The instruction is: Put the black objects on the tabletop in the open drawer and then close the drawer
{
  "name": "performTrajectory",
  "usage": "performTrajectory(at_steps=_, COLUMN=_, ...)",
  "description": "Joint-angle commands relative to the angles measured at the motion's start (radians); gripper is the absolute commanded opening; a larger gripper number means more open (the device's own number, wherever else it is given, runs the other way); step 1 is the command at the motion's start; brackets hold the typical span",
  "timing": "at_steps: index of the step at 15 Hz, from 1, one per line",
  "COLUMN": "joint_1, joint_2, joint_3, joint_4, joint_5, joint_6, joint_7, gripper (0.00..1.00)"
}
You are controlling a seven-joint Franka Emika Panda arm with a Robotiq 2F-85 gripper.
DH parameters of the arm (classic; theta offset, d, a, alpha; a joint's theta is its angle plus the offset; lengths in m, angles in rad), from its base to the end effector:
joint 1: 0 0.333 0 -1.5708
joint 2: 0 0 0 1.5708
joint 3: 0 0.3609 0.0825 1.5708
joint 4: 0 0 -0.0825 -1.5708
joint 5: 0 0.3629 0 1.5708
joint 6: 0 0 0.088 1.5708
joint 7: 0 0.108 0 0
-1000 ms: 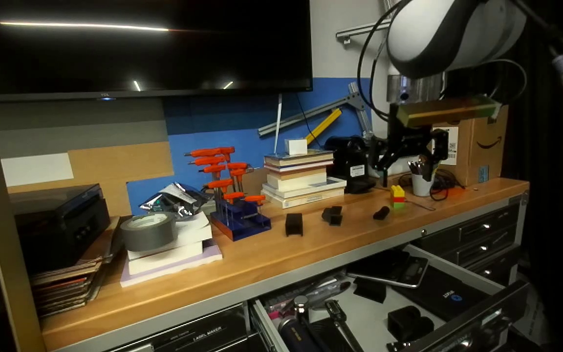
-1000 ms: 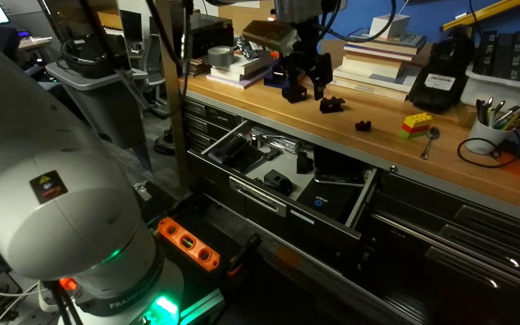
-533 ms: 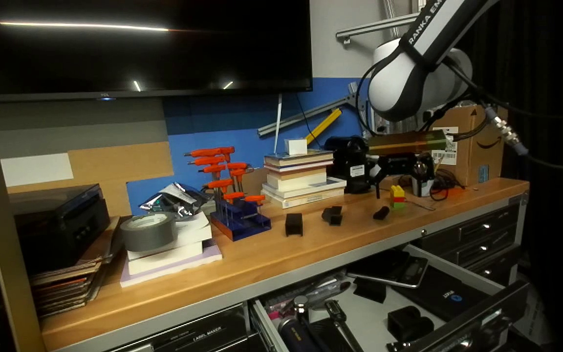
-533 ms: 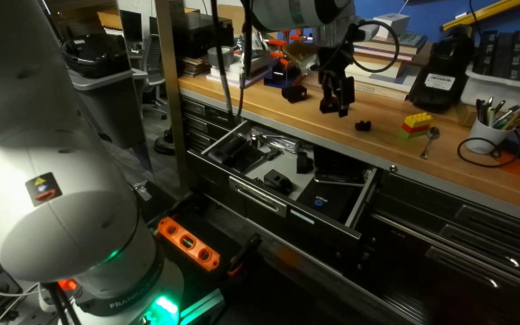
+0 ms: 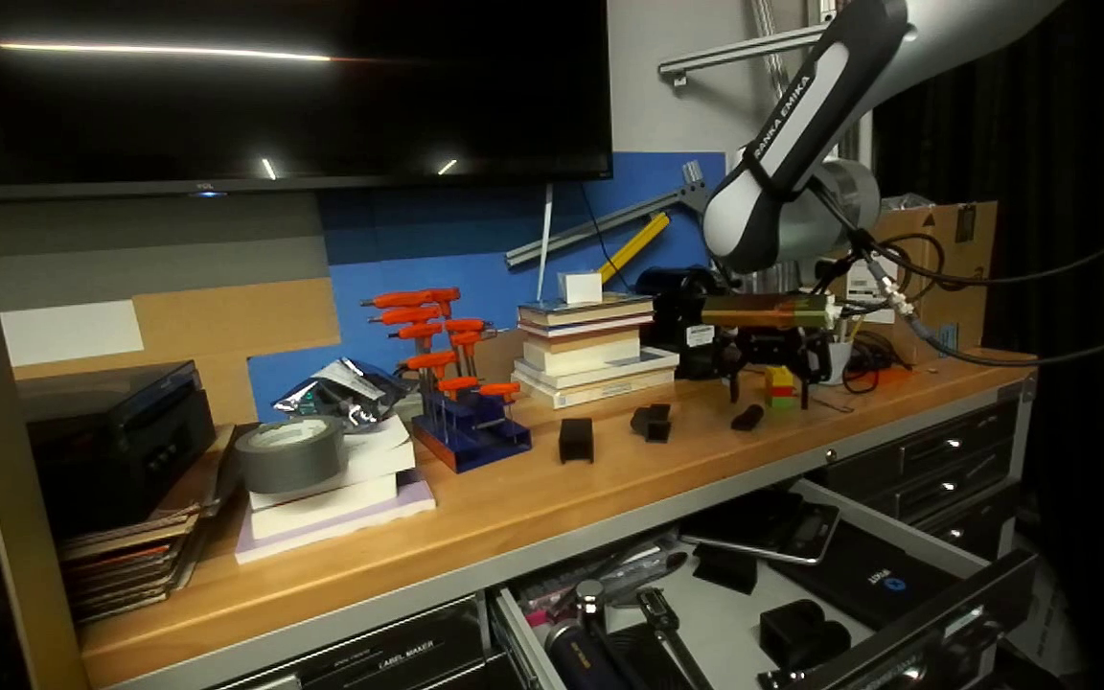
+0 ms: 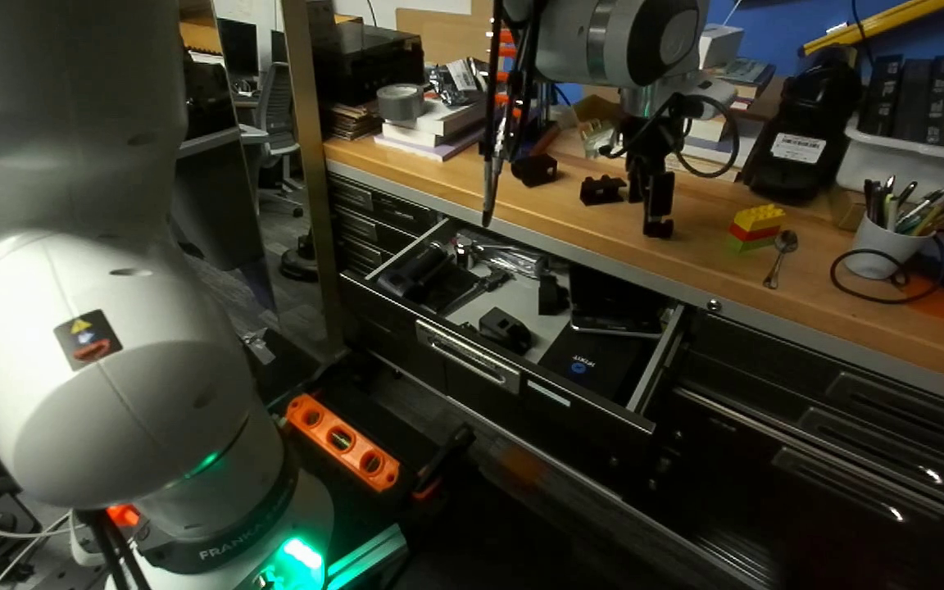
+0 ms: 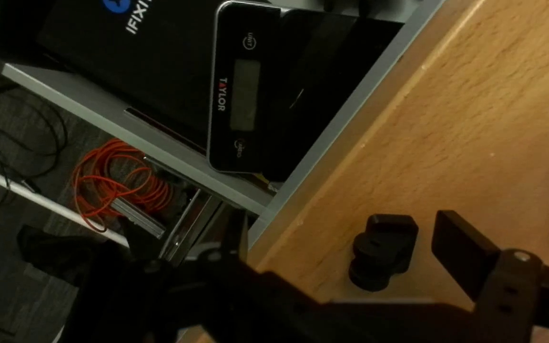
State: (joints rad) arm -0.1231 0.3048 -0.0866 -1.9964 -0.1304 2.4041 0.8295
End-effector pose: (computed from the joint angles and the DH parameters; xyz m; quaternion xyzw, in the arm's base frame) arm 0.5981 -0.1247 0.3742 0.8884 -0.4523 0.0669 0.0406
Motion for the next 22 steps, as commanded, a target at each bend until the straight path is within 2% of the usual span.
performTrajectory(at_steps=1, joint_1=0.015, joint_2=0.104, joint_3=-0.028, joint_4=0.117, joint_5=0.100, joint_6=0.011, joint_7=-0.018, gripper=1.00)
performTrajectory(at_steps=6, joint_1=0.013, joint_2=0.188, joint_3=-0.040, joint_4=0.199, joint_5=0.170, joint_6=0.037, joint_7=-0.034, gripper=1.00)
performTrajectory(at_steps=17, joint_1=0.009, joint_2=0.263, joint_3=-0.061, joint_4=0.271, joint_5=0.189, joint_6=0.050, joint_7=-0.096, gripper=1.00)
performTrajectory(at_steps=18, joint_1=0.013, joint_2=0.265, joint_3=-0.066, joint_4=0.271, joint_5=0.180, joint_6=0.054, joint_7=-0.104, gripper=0.75)
performTrajectory(at_steps=19, joint_1=0.011, joint_2=0.266, joint_3=-0.063, joint_4=0.272, joint_5=0.183, joint_6=0.052, joint_7=-0.122, gripper=0.74)
performTrajectory(at_steps=22, joint_1=0.009, joint_2=0.266, joint_3=-0.063, joint_4=0.277, joint_5=0.189, joint_6=0.039, joint_7=-0.155, gripper=0.51)
